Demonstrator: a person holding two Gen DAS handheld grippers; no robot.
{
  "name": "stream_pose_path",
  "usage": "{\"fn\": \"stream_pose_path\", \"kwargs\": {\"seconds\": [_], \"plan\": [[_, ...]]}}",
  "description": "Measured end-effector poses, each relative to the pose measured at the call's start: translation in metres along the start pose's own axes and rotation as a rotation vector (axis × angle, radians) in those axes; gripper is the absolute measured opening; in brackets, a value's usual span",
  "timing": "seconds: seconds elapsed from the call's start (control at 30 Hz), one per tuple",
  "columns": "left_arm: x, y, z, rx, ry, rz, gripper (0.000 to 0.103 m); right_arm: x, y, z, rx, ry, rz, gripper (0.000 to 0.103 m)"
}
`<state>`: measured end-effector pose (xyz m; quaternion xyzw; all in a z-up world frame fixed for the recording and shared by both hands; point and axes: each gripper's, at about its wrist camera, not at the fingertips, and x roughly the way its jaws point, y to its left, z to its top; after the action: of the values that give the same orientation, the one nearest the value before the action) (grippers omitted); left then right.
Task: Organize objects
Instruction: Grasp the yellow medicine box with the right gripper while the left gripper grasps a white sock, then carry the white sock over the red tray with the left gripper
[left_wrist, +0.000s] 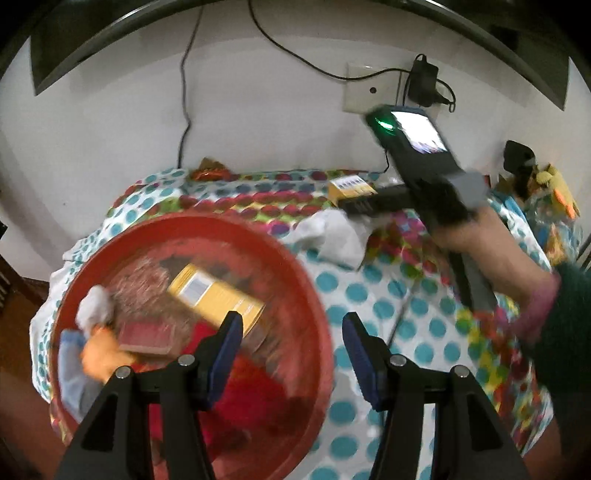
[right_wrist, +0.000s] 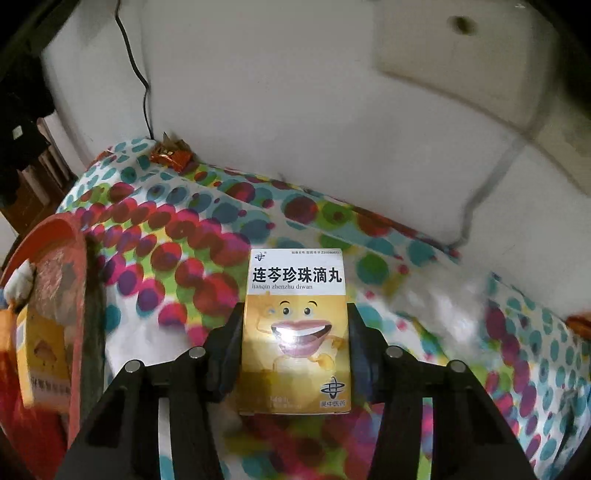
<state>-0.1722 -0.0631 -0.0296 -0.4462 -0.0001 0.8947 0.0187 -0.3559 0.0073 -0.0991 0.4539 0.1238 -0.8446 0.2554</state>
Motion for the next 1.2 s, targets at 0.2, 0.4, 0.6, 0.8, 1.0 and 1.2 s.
{"fn": "stream_pose_path", "kwargs": {"seconds": [0.2,0.4,0.6,0.8,1.0,1.2], "plan": [[0.043,-0.023,0.038,-0.019,0.013,-0.046,0.064,-0.05,-0.033,-0.059,0.016,-0.032,-0.004,0.048],[0.092,-0.049,0.074,-0.021,0.075,-0.028,0.064,-0.084,-0.042,-0.118,0.064,-0.05,0.049,0.048],[0.125,-0.06,0.088,-0.007,0.098,0.062,0.065,-0.101,-0.038,-0.144,0.086,-0.079,0.088,0.048],[0.147,-0.058,0.091,-0.019,0.098,0.104,0.066,-0.113,-0.032,-0.154,0.087,-0.115,0.078,0.048],[0.158,-0.068,0.087,0.017,0.061,0.15,0.066,-0.115,-0.02,-0.158,0.08,-0.128,0.022,0.048],[0.153,-0.069,0.083,0.033,0.029,0.165,0.042,-0.112,-0.018,-0.158,0.084,-0.134,-0.015,0.049]]}}
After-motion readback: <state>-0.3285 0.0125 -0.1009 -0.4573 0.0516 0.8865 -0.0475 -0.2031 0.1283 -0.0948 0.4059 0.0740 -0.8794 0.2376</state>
